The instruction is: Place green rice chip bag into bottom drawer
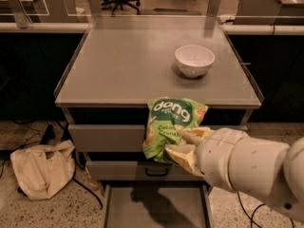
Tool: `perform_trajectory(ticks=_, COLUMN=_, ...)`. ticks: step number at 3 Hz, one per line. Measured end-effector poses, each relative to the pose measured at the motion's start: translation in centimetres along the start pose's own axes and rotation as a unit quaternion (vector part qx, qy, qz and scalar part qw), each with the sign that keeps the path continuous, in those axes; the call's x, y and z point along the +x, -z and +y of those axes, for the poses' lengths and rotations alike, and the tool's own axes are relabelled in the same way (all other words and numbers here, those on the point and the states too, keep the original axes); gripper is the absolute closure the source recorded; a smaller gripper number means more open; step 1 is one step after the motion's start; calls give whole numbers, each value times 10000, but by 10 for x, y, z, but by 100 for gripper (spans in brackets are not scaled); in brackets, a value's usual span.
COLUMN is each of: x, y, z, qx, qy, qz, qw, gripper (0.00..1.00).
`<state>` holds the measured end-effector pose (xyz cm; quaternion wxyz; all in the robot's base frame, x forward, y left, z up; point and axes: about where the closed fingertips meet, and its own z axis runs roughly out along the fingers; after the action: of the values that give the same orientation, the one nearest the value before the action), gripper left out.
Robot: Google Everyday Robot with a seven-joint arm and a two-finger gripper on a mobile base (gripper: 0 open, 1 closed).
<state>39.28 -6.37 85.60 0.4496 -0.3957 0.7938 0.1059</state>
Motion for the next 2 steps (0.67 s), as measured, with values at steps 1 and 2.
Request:
perform_trajectory(ticks=1, x=18, y=-4, z=10, qx=-238, qy=189, qz=29, qw=9995, gripper=100)
perform_trajectory(ticks=2, x=18, y=-4, z=10, qx=-239, qy=188, qz=29, qw=9995, gripper=100)
